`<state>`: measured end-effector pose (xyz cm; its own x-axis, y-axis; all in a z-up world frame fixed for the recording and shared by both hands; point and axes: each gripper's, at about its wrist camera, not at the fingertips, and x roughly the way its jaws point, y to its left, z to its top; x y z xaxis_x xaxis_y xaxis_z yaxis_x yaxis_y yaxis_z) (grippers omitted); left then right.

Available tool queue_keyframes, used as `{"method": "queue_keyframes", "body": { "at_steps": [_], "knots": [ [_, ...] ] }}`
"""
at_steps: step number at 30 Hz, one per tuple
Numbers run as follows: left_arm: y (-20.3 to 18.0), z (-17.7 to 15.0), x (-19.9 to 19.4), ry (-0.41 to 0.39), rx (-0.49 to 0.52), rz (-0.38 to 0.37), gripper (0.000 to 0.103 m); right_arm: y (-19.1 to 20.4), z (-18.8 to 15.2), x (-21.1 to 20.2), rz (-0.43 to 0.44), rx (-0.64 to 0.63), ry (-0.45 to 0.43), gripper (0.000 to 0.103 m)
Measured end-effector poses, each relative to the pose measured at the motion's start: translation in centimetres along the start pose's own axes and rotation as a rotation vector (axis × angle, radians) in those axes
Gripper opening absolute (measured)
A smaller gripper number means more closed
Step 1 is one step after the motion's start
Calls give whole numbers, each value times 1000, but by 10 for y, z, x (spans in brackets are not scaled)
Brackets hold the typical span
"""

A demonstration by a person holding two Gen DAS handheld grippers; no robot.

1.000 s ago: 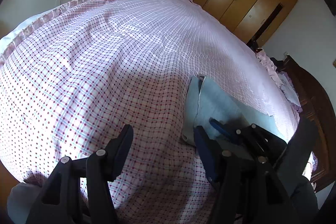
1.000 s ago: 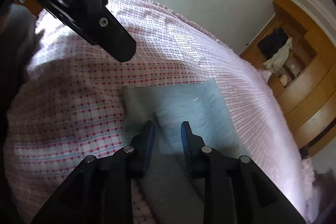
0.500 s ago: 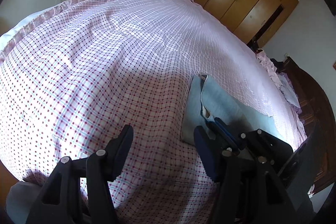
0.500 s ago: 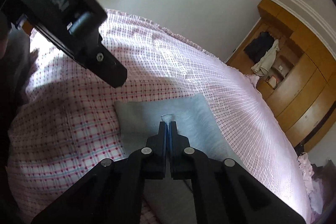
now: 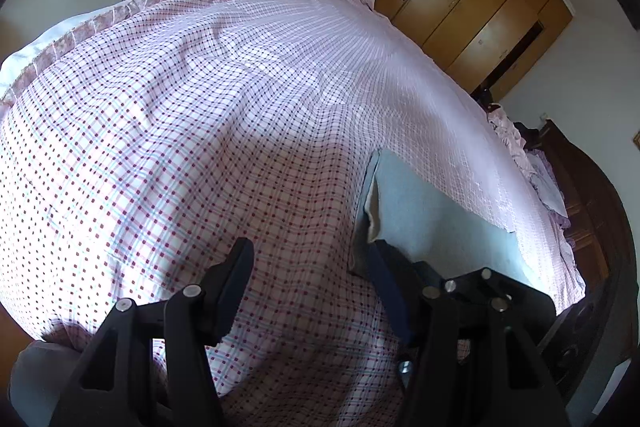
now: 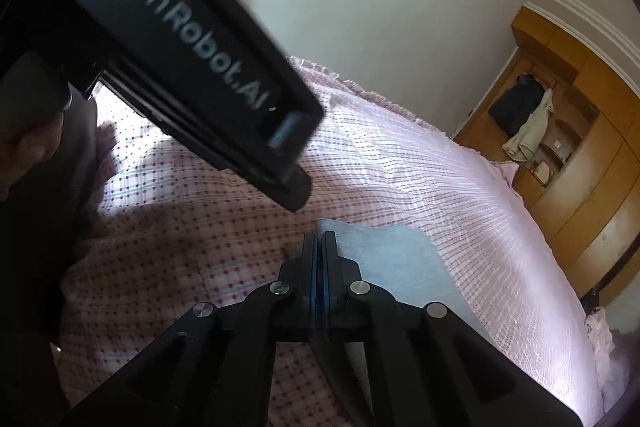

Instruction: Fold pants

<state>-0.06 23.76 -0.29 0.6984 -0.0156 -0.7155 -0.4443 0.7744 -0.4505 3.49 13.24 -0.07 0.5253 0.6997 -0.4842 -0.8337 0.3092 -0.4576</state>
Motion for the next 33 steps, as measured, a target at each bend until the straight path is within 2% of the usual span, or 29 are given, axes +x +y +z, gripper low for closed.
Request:
{"method": "queue_keyframes", "body": {
  "at_steps": [5, 11, 18, 23, 26, 27, 29, 33],
  "knots": [
    [-1, 0, 0, 2, 0, 1, 63, -1, -5, 9, 56, 22, 27, 0],
    [-2, 1, 1, 6, 2, 5, 63, -6, -7, 14, 83, 36, 30, 0],
    [-2, 1, 2, 7, 2, 5, 63, -20, -4, 5, 105, 113, -25, 0],
    [-2, 1, 4, 12, 4, 11, 63, -13, -13, 21, 131, 70, 32, 0],
    [0, 2, 5, 14, -3, 6, 63, -12, -11, 21, 113, 71, 27, 0],
    [0, 2, 5, 11, -2, 3, 63, -13, -10, 19, 113, 75, 21, 2],
    [-1, 3, 4, 0, 8, -3, 63, -15, -8, 11, 105, 97, 6, 15],
    [-9, 2, -1, -38, 42, -4, 63, -23, -13, -11, 105, 174, -25, 19]
  ]
}}
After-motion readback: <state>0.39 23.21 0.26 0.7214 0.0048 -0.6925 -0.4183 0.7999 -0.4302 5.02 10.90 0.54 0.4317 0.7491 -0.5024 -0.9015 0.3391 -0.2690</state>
